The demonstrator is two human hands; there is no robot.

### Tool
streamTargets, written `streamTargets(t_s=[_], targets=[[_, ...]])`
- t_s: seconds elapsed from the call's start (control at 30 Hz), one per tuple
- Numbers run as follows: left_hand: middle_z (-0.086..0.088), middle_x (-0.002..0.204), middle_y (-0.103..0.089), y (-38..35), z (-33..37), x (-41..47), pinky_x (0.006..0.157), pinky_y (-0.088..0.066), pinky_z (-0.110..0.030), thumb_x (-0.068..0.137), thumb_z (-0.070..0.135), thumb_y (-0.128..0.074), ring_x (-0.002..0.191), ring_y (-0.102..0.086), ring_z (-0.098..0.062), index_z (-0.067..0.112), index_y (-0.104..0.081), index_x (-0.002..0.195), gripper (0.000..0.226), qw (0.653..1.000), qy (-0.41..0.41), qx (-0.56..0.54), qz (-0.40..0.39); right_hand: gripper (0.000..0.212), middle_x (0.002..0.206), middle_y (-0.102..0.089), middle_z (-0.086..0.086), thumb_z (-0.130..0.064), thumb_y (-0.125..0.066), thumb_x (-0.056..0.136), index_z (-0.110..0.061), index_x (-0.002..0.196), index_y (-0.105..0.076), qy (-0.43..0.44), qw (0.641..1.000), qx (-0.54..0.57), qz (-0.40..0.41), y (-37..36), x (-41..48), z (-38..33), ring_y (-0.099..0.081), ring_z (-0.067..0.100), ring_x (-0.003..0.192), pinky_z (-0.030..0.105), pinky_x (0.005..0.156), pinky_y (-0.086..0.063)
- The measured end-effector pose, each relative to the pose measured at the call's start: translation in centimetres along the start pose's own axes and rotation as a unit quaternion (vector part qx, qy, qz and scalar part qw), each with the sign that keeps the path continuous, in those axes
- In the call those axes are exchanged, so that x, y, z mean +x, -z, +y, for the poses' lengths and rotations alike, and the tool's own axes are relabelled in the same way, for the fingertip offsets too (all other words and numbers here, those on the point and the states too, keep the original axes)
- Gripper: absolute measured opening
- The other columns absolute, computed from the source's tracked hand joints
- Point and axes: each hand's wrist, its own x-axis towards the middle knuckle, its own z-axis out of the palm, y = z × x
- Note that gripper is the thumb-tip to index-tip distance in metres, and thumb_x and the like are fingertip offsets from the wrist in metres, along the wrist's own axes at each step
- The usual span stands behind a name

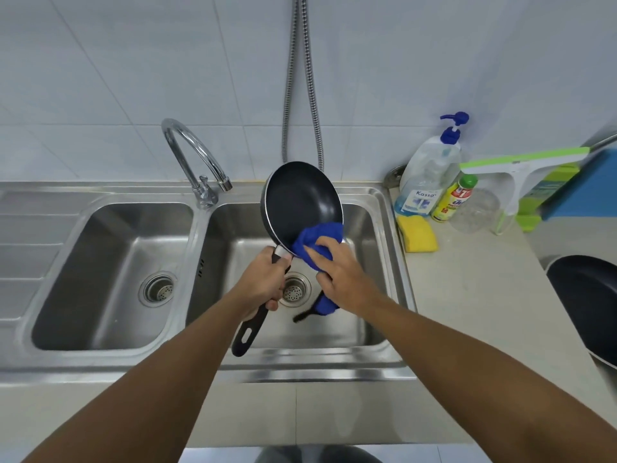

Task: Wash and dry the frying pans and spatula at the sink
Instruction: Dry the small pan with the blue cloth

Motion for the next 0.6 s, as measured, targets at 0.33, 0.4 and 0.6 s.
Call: streamTargets(t_s=[0.33,0.4,0.6], targets=[[-0.004,0.070,-0.042,-1.5,-2.5,-1.5,0.038,-0.032,-0.023,0.106,0.040,-0.049,0.045,-0.034,-0.013,0.015,-0.050,0.110,0.026,0.987,0.004,0.128,-0.093,0.042,0.134,-0.052,0.017,0.001,-0.059,0.086,-0.011,0.126,-0.068,-0.044,0.994,-0.101,0.029,2.9,6.3,4.1,-0.052,0.040,0.095,0.048,0.087,-0.049],[-0.005,0.071,-0.044,-1.9,-2.0,-1.5,0.038,-0.033,-0.023,0.105,0.039,-0.050,0.044,-0.035,-0.013,0.015,-0.051,0.112,0.025,0.988,-0.006,0.125,-0.094,0.044,0.134,-0.053,0.021,0.006,-0.055,0.085,-0.006,0.125,-0.067,0.012,0.997,-0.038,0.067,2.3,6.3,1.8,-0.052,0.040,0.094,0.046,0.089,-0.047],[-0.004,0.067,-0.045,-0.2,-2.4,-1.0,0.038,-0.031,-0.023,0.105,0.035,-0.053,0.045,-0.035,-0.013,0.013,-0.051,0.109,0.022,0.995,0.002,0.082,-0.056,0.049,0.137,-0.061,0.005,0.005,-0.049,0.078,-0.008,0.118,-0.073,0.087,0.990,0.065,-0.093,1.5,2.9,-0.6,-0.053,0.028,0.098,0.031,0.097,-0.042]])
